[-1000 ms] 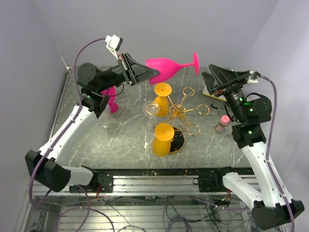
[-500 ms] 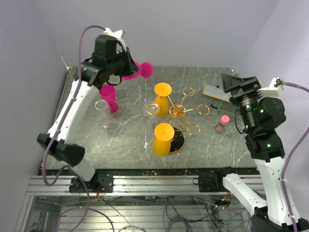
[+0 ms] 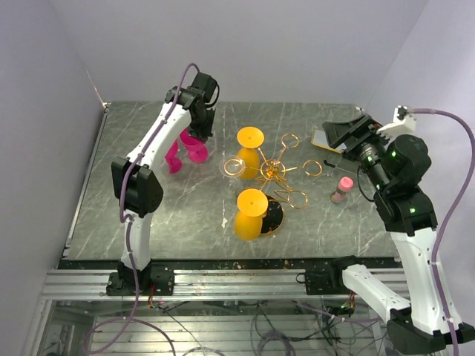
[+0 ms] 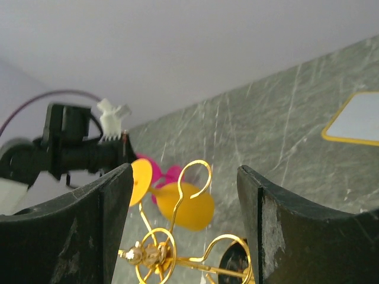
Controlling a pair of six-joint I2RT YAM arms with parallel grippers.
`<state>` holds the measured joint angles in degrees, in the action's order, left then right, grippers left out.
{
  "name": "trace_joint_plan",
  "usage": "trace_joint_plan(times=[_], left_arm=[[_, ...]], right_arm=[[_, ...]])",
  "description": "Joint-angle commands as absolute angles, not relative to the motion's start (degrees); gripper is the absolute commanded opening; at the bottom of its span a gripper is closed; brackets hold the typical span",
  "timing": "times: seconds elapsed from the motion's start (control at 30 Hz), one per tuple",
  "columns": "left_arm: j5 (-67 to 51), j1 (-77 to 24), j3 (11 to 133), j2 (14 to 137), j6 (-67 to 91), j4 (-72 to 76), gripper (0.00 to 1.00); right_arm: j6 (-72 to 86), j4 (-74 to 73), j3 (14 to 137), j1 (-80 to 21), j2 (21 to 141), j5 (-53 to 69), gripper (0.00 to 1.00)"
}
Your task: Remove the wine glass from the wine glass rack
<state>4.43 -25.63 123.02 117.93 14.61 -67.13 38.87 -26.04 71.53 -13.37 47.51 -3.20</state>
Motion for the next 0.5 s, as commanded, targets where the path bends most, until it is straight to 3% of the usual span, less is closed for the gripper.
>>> trace_joint_plan(times=[0.0, 0.2, 0.47], left_arm=[[7.97, -26.51, 127.56, 120.83, 11.88, -69.67, 0.07], [8.42, -26.87, 126.63, 123.59, 11.31, -69.45, 0.07], [9.26, -27.21, 125.89, 125.07, 10.99, -69.46, 0.17]], right_arm=[[33.46, -29.55, 75.97, -13.47, 48.95, 11.54, 0.70], [17.12, -31.62, 78.39, -13.46, 51.56, 39.94, 0.68], [-9.22, -36.63, 76.55, -24.31, 49.75, 37.65, 0.71]])
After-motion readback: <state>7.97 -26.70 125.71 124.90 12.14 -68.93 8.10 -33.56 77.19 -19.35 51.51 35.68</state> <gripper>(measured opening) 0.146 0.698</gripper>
